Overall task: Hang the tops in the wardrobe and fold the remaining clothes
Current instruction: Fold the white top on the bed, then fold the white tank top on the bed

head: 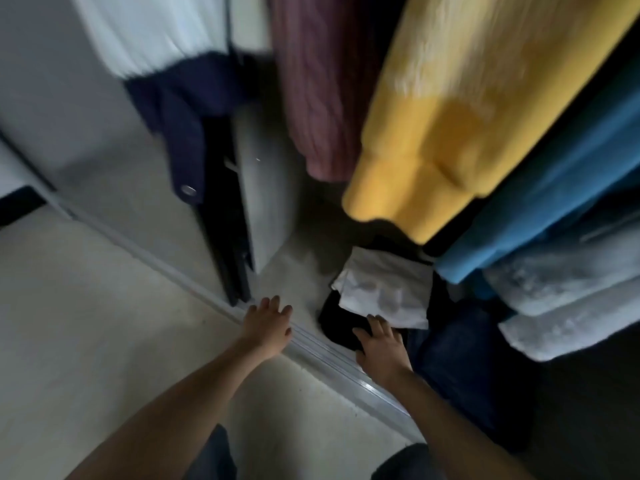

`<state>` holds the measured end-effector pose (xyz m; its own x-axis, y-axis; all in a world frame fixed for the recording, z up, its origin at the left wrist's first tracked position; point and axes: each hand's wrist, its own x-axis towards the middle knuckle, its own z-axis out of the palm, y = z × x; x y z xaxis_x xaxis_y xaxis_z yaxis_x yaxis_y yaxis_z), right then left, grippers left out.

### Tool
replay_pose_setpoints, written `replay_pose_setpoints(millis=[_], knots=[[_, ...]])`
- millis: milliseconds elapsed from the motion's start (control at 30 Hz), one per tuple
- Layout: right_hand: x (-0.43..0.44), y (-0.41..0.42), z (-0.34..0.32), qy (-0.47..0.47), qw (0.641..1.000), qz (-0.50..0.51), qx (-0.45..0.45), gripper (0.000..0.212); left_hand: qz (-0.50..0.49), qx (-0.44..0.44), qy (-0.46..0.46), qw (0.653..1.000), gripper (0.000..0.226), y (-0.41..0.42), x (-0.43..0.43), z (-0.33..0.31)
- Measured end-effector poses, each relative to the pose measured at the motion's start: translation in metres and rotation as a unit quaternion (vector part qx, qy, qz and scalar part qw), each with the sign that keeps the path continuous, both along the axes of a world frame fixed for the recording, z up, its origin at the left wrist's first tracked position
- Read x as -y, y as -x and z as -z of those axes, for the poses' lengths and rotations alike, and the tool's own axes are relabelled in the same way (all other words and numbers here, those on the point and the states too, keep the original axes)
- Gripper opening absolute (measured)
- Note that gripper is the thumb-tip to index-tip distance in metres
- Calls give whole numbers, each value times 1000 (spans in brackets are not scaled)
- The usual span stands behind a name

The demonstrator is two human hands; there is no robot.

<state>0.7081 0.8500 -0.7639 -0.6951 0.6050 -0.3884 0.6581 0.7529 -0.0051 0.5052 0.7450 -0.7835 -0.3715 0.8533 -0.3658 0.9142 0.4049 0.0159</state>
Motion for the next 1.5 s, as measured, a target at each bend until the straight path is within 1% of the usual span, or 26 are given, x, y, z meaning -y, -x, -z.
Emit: replay_pose_setpoints(millis=[100,233,333,367,400,467,500,533,600,667,700,767,800,833,867,900,967,1067,1133,1233,1267,1300,1367,1400,1433,1500], knots=[[32,26,-81,15,996,-83,11,50,-93,18,-19,995,49,18,54,-71],[90,65,-188,56,977,-205,20,42,-231,39,-13,972,51,23,147,-164],[128,97,-279,54,956,-288,6,43,-364,36,-42,930,51,17,225,-248],[140,105,-305,27,947,-319,-17,44,-402,27,-54,913,51,14,249,-271],[151,113,-327,-8,933,-353,-65,45,-437,18,-62,897,51,9,272,-291],[170,121,-360,-60,895,-427,-113,46,-496,-1,-70,866,51,-3,313,-322],[191,124,-378,-57,877,-459,-130,47,-539,-19,-74,839,50,-21,344,-341],[205,126,-386,-63,862,-482,-143,48,-569,-33,-84,818,50,-36,363,-352],[234,130,-400,-67,834,-531,-133,49,-622,-52,-105,774,49,-71,398,-366],[266,130,-407,-50,808,-573,-128,46,-674,-61,-110,728,48,-115,431,-374],[283,124,-410,-28,789,-598,-141,46,-698,-61,-108,706,48,-139,444,-377],[323,108,-415,-23,747,-648,-146,46,-748,-70,-98,653,47,-198,472,-383],[342,102,-419,-5,736,-669,-100,48,-768,-78,-99,628,46,-224,485,-386],[361,96,-417,13,717,-690,-101,48,-786,-91,-99,603,47,-251,498,-389],[376,92,-416,11,687,-722,-84,45,-803,-100,-97,579,48,-274,510,-393],[390,88,-415,26,671,-737,-78,44,-814,-111,-95,562,48,-294,520,-397],[432,83,-417,41,634,-766,-101,43,-838,-134,-99,520,50,-335,546,-411],[491,68,-420,53,591,-796,-120,41,-853,-178,-93,481,50,-372,582,-429],[525,58,-419,50,563,-817,-117,42,-859,-202,-81,464,48,-384,603,-439],[580,56,-420,37,537,-835,-115,41,-848,-247,-114,455,40,-386,632,-449],[603,59,-423,38,533,-837,-121,40,-841,-262,-120,458,37,-383,643,-452],[624,62,-426,37,530,-838,-124,40,-834,-268,-128,465,41,-380,650,-457],[671,67,-434,41,528,-837,-139,40,-811,-297,-142,484,64,-373,671,-464],[696,70,-436,43,528,-836,-144,41,-803,-307,-141,491,70,-369,684,-467],[706,74,-439,45,534,-832,-141,43,-796,-309,-141,500,69,-364,688,-474],[732,81,-439,37,542,-829,-135,45,-791,-303,-153,509,53,-354,706,-479]])
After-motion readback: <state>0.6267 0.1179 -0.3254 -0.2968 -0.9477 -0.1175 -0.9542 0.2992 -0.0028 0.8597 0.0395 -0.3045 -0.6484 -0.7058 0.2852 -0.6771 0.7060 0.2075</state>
